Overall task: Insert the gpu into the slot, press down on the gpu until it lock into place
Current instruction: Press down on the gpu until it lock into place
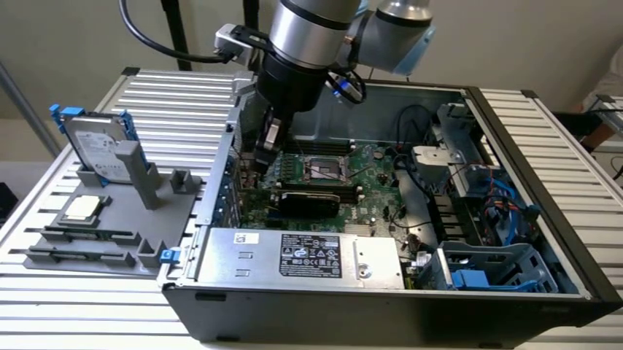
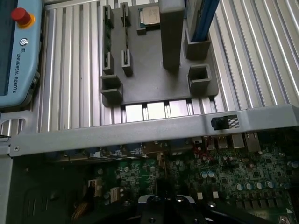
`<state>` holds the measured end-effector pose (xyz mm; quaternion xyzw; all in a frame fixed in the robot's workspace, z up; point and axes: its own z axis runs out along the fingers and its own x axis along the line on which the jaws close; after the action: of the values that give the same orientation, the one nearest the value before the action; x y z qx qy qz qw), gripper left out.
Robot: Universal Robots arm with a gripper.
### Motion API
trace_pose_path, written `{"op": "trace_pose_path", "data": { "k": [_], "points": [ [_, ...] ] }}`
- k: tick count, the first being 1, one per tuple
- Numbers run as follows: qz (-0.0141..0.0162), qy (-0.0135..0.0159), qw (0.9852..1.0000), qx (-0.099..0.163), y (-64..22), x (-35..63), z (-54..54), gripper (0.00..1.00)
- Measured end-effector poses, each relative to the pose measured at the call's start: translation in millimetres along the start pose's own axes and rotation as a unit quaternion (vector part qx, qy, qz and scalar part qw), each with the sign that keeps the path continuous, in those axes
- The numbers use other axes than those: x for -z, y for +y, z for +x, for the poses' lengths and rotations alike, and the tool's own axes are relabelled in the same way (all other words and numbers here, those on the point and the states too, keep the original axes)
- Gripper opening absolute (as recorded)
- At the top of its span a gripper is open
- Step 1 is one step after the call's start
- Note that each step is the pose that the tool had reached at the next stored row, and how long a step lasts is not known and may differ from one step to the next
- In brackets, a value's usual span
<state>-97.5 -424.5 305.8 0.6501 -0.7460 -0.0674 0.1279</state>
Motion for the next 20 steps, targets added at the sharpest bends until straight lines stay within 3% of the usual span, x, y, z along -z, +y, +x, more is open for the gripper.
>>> {"op": "trace_pose_path", "data": {
  "k": [4, 10, 20],
  "points": [
    [0.0060, -0.0009, 1.0000, 0.000, -3.0, 0.8, -0.4, 0.11],
    [0.0183, -0.0026, 0.9998, -0.001, -6.4, 1.9, -0.8, 0.11],
    [0.0448, -0.0061, 0.9990, -0.002, -12.0, 3.7, -1.5, 0.11]
  ]
}}
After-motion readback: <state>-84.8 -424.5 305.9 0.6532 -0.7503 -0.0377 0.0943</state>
